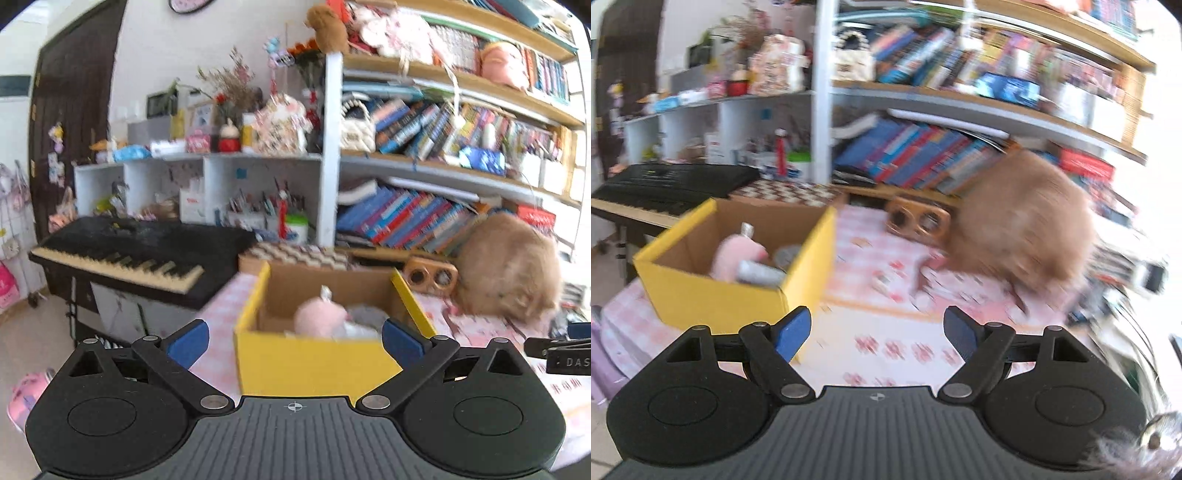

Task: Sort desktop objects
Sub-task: 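Withdraw both tools from the box back toward the table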

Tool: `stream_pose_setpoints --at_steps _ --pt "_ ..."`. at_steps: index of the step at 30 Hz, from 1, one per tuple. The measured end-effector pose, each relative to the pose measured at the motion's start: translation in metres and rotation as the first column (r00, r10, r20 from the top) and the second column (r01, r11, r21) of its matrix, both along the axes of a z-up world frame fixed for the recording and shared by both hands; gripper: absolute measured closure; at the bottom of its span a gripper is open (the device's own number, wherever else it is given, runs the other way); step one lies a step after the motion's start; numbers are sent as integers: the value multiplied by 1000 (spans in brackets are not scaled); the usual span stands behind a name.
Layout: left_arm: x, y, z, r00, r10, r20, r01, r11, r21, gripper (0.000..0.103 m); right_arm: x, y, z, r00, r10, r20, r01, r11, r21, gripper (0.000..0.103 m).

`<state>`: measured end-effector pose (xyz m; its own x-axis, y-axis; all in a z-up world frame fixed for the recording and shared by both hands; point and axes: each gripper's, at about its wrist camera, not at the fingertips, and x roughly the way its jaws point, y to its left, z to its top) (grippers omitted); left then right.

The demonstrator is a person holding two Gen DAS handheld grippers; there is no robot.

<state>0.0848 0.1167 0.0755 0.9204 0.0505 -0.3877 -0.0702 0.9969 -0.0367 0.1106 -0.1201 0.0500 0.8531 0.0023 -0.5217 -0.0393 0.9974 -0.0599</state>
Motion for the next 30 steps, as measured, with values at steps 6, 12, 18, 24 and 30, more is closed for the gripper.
stream_pose_setpoints --at_steps 6,12,18,24,30 --pt "-15 -25 -25 994 -64 -86 65 998 14 2 -52 -20 -18 989 -148 -33 148 989 6 23" --pt "-31 -44 -38 990 -74 -122 76 997 19 1 -82 -26 -35 973 -217 -81 219 976 13 18" --pt "-41 -54 -52 985 -43 -169 46 999 15 0 -91 -21 -51 967 -199 -160 208 977 39 14" --pt "-44 -51 -62 970 -30 -240 28 1000 -13 0 -98 -10 -56 971 -152 -183 159 987 22 8" --pt "-51 -52 -72 954 -30 -298 26 1000 -16 0 -105 -8 -60 970 -123 -210 131 991 29 5"
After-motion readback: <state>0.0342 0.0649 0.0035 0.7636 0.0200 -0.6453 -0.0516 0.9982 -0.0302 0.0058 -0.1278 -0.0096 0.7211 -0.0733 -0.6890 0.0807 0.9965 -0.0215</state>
